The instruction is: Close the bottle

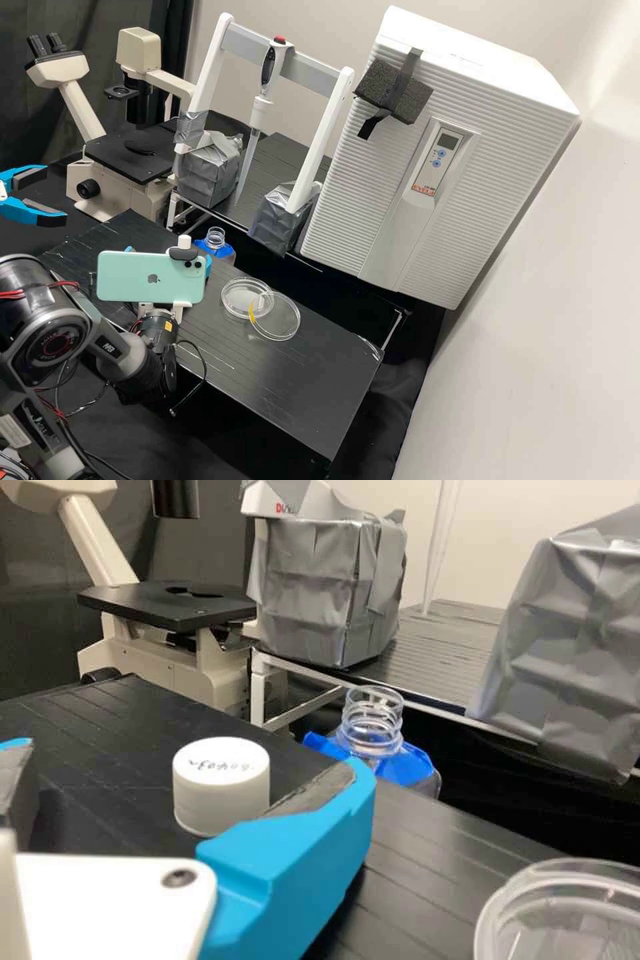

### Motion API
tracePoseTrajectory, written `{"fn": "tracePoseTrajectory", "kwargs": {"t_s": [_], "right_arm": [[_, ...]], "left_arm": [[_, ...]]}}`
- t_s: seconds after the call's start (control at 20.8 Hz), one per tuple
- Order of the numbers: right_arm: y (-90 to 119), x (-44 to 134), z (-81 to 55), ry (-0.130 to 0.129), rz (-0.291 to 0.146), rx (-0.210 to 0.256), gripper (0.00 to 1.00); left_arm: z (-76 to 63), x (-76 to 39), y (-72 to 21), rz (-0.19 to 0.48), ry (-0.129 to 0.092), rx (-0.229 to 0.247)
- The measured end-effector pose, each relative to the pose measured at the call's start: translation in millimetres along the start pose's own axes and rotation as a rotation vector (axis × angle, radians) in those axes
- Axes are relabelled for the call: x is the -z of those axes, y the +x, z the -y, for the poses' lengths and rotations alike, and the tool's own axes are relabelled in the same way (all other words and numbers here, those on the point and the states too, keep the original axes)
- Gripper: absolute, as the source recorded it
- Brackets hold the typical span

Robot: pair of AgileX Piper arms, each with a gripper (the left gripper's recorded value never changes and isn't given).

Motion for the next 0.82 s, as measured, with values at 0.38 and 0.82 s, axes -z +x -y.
{"fn": "tracePoseTrajectory", "kwargs": {"t_s": [0.38,0.82], "right_arm": [[1.6,0.4,-0.2,-0.002,-0.006,0.005,0.0],[2.0,-3.1,0.0,0.015,0.001,0.0,0.0]], "left_arm": [[0.0,0.0,0.0,0.0,0.0,0.0],[0.5,-1.7,0.6,0.009,0.004,0.002]]}}
